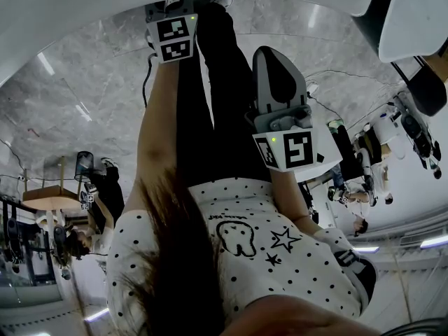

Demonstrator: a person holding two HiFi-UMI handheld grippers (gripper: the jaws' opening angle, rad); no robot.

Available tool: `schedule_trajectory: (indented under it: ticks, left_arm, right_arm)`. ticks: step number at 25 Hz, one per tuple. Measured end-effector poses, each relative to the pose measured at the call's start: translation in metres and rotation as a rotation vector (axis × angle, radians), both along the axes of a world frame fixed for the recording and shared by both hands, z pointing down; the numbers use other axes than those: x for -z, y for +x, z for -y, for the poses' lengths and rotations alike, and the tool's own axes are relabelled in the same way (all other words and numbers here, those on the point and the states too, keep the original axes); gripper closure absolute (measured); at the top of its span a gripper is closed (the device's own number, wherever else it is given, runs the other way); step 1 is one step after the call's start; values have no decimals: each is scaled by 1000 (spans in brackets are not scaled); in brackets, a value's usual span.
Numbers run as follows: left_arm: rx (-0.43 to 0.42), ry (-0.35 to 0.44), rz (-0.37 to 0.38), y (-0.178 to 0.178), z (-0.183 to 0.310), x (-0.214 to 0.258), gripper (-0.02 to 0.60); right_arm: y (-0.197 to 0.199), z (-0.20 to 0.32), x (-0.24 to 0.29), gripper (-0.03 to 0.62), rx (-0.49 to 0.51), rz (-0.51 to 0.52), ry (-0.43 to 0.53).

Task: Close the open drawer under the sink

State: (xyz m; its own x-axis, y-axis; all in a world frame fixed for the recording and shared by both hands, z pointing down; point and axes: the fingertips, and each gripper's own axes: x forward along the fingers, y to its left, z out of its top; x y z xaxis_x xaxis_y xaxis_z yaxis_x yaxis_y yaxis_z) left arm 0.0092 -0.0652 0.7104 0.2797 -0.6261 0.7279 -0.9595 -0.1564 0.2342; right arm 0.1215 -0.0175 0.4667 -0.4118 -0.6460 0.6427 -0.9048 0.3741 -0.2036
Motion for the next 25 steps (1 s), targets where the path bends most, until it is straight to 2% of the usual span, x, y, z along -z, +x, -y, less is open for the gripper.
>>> schedule_trajectory:
  ticks: [25]
  left_arm:
    - [16,9,7,-6,7,1,449]
  right_arm:
    - [0,-4,0,580,-1,-3,-1]
